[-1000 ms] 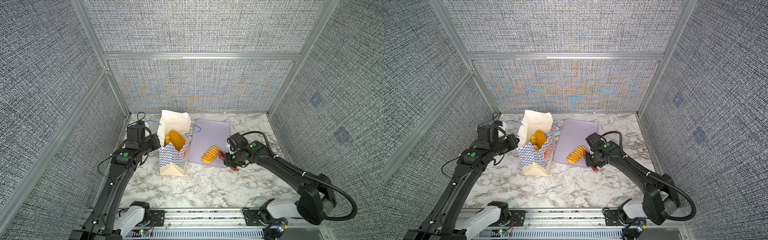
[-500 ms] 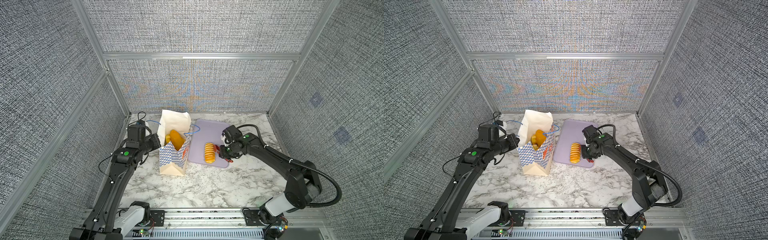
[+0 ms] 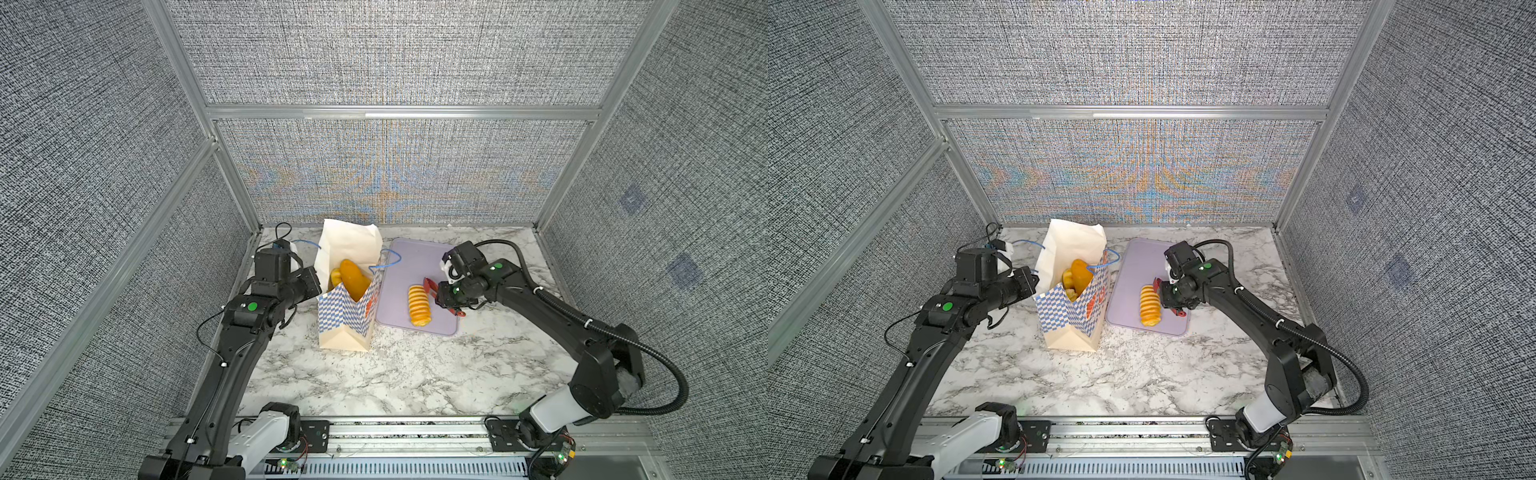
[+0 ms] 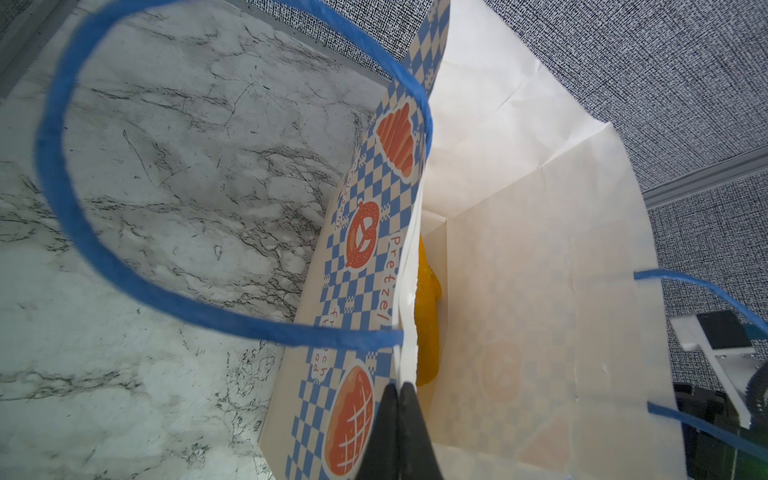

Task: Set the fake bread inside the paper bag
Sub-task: 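Align the open tongs around the ridged yellow roll on the tray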

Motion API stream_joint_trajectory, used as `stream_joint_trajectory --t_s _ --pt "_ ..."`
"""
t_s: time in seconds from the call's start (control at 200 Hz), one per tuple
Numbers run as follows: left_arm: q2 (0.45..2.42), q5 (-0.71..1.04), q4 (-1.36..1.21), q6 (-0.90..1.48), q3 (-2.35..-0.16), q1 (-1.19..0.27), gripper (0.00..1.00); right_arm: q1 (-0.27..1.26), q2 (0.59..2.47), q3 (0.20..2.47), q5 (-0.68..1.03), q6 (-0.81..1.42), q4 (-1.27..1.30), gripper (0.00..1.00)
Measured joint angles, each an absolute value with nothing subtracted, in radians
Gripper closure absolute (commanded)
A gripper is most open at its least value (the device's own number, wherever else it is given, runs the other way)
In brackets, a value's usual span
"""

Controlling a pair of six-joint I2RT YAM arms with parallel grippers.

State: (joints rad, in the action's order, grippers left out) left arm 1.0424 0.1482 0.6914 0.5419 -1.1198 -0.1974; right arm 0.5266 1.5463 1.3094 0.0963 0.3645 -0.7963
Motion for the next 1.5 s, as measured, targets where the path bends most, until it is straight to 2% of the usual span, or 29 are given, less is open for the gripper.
stream_joint_trajectory --t_s 0.925,1.501 --pt "1.006 0.137 0.698 0.542 -1.11 -0.197 1.0 0.675 1.52 1.332 -0.004 0.347 -0.928 0.37" --pt "0.994 0.133 0.697 0.543 -1.097 -0.197 1.0 0.729 1.585 1.332 -0.058 0.395 -0.929 0.33"
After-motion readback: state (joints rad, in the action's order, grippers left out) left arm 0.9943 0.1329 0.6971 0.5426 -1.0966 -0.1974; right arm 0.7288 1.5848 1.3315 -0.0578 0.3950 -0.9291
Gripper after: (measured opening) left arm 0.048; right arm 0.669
